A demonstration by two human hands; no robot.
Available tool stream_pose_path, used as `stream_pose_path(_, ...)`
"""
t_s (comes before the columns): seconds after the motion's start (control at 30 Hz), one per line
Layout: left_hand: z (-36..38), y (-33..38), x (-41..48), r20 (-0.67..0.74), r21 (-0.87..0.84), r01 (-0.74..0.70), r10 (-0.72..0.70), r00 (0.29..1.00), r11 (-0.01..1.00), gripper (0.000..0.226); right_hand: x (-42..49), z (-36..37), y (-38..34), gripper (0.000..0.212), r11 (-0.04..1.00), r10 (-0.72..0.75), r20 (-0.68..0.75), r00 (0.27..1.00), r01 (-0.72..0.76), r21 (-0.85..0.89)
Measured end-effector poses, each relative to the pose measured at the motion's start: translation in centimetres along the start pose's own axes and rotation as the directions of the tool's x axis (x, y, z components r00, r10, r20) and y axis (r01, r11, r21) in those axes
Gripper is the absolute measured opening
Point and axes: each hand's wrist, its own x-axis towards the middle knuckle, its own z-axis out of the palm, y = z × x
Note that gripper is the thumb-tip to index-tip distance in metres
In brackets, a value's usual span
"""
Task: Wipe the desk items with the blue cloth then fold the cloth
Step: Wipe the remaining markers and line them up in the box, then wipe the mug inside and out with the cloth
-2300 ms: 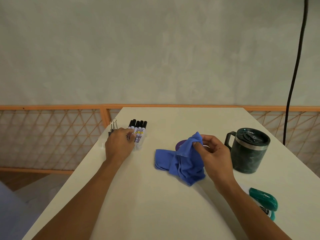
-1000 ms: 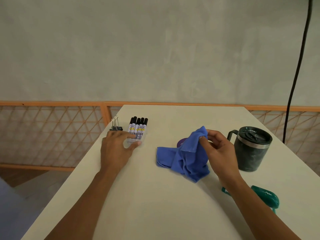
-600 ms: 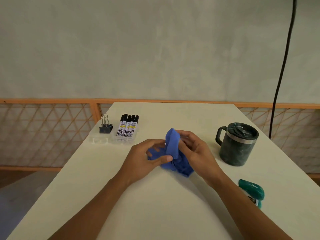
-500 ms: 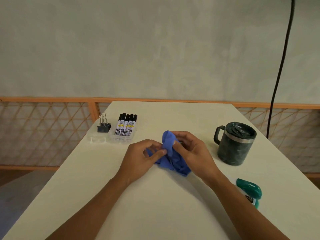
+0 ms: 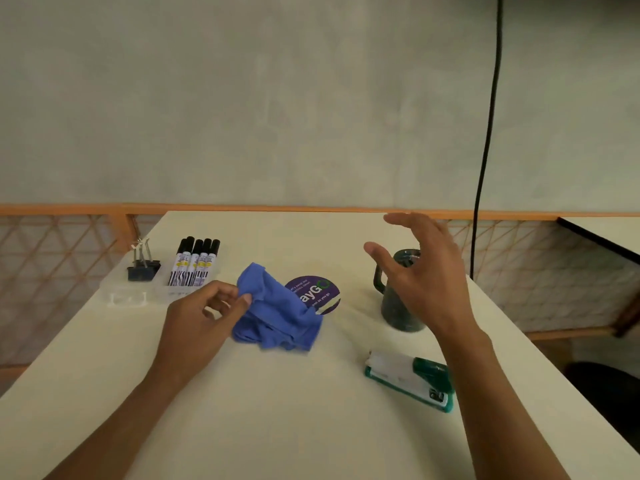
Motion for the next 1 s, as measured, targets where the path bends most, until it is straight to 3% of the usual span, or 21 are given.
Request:
stream_pose_path(0.13,0.0,0.2,-0.1,0.008,-0.014,0.031,-0.031,0.999,0.999,0.007,0.1,-0.9,3.3,0.099,0.938,0.293,0.195,0.936,-0.241,-0.249)
stream_pose_path(0.27,0.1,0.5,-0.2,0.032,-0.033,0.017,-0.016,0.999,0.999,0.009,0.2,-0.9,5.3,0.110,0.900,0.429,0.254,0.867,-0.387,-0.199)
stream_pose_path(0.4,0.1,1.2,-0.6,0.076,-0.039,-0.016,0.019,0.997,0.999,0.006,-0.2,0.0,5.2,0.103,0.921,0.390,0.141,0.910,-0.386,-0.057)
stream_pose_path(0.63,-0.1,1.1,-0.8,0.243,0.013,-0.179,0.171,0.955,0.984,0.004,-1.7,2.0,-0.3,0.099,0.924,0.239,0.006,0.971,-0.230,0.307)
stream_pose_path(0.77,-0.5,0.9,-0.9,0.326,-0.010,-0.192,0.185,0.927,0.981,0.026,-3.1,2.7,-3.9,0.095,0.841,0.237,0.034,0.971,-0.222,0.494)
stream_pose_path(0.9,-1.1,1.6,-0.7,0.193,0.019,-0.112,0.106,0.975,0.994,0.047,-4.1,3.7,-5.8,0.088,0.750,0.246,0.146,0.958,-0.283,0.598)
stream_pose_path(1.0,-1.6,2.3,-0.4,0.110,0.016,-0.026,0.024,0.994,1.000,0.043,-4.8,4.7,-6.1,0.085,0.703,0.226,0.249,0.942,-0.335,0.627)
